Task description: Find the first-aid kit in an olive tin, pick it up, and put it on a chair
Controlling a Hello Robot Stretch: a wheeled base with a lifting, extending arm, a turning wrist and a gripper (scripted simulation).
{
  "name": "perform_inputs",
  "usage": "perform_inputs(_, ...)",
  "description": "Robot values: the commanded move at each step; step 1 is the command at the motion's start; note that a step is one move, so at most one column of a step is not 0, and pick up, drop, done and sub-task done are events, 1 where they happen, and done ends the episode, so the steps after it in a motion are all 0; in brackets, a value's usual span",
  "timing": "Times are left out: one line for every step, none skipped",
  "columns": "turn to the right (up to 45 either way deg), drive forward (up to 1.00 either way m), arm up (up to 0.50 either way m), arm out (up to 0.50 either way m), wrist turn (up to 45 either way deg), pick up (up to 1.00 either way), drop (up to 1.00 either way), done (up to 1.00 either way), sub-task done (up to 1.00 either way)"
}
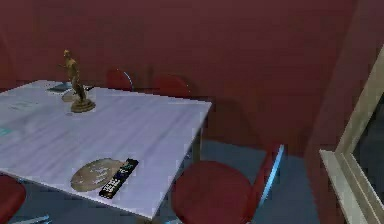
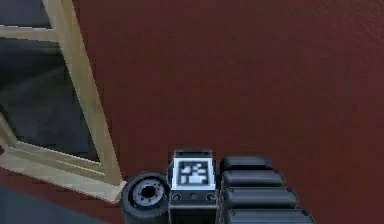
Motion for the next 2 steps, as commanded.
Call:
perform_inputs(-45.0,0.00,0.00,0.00,0.0,0.00,0.00,0.00,0.00)
perform_inputs(-39.0,0.00,0.00,0.00,0.0,0.00,0.00,0.00,0.00)
